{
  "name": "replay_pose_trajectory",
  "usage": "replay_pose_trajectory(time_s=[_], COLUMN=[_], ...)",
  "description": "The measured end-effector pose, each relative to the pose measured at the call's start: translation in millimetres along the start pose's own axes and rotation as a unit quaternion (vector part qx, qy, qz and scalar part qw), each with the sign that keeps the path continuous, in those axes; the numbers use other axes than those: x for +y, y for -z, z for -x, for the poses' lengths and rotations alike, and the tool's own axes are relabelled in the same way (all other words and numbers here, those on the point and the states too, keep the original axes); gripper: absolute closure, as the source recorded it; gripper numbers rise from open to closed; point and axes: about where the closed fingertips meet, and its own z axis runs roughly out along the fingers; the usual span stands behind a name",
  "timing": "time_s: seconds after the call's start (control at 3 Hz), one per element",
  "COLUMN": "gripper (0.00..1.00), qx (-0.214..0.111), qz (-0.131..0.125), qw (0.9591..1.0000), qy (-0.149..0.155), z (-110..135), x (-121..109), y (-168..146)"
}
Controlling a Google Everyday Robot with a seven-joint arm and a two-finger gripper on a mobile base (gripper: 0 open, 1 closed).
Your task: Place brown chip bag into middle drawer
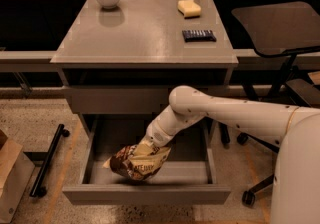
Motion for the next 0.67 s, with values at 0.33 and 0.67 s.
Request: replay_pose_trajectory(time_s=[0.33, 0.67], gripper=[0.35, 0.13], qx=[-0.018, -0.03], qz=[0.005, 0.007], qw=[0.9993, 0.9982], qy=[-0.032, -0.052], z=[-16.6, -25.5], x=[-12.1, -14.0], y=[-21.9, -29.9])
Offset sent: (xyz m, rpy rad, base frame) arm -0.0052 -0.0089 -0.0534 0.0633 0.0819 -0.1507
